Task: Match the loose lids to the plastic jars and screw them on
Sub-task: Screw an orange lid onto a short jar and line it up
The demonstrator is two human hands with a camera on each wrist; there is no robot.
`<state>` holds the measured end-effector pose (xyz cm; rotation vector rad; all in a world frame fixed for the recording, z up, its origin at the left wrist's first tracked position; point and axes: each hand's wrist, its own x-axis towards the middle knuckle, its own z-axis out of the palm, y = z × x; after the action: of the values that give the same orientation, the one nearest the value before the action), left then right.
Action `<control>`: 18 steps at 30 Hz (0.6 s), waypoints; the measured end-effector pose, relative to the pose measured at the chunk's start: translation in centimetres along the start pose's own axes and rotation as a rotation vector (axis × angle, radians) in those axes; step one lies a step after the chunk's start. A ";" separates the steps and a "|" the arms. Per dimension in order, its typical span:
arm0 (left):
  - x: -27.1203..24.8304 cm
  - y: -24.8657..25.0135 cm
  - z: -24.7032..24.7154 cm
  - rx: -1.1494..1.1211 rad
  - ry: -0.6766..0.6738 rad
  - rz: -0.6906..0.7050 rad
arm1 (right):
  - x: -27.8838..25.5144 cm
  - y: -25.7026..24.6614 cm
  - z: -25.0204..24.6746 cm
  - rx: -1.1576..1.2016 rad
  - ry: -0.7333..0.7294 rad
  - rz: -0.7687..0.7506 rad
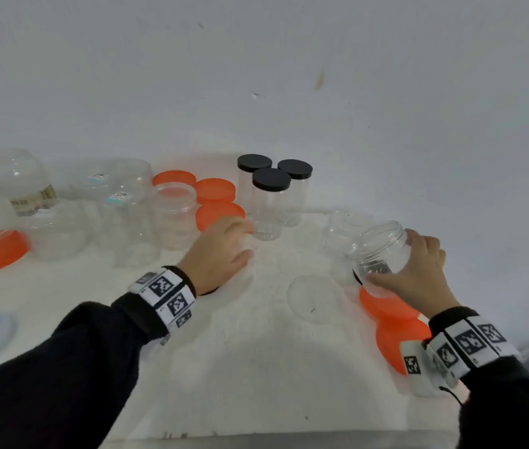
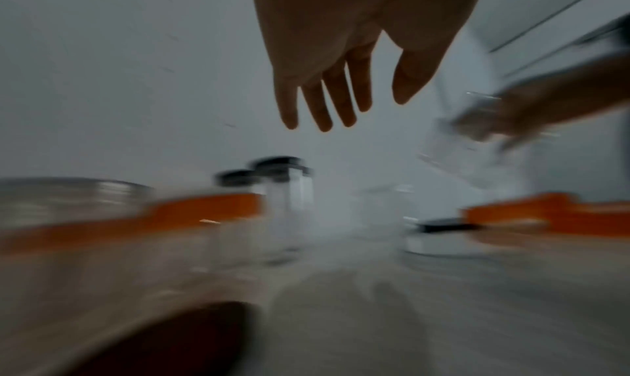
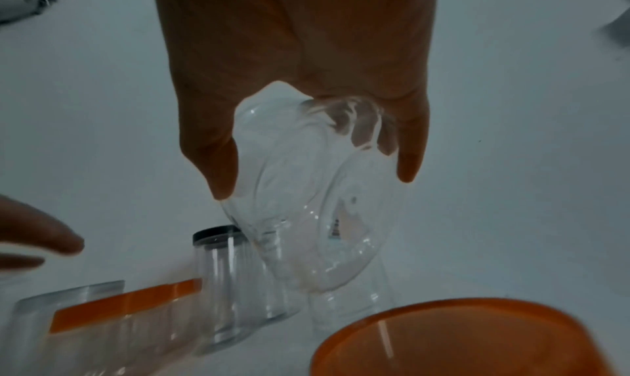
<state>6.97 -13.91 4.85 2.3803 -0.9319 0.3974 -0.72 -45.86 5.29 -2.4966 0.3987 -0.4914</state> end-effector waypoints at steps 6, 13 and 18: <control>-0.6 10.8 10.1 -0.082 -0.498 0.373 | -0.7 2.6 -3.9 0.032 0.065 0.065; 0.8 16.3 16.1 0.032 -0.773 0.441 | -1.9 5.5 -5.0 0.116 0.092 0.124; 0.7 15.8 16.5 0.086 -0.792 0.425 | -2.3 6.1 -4.7 0.203 0.086 0.138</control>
<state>-2.34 -33.62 -2.08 2.4201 -1.8074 -0.4126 -5.78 -52.05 4.84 -2.2414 0.5241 -0.5555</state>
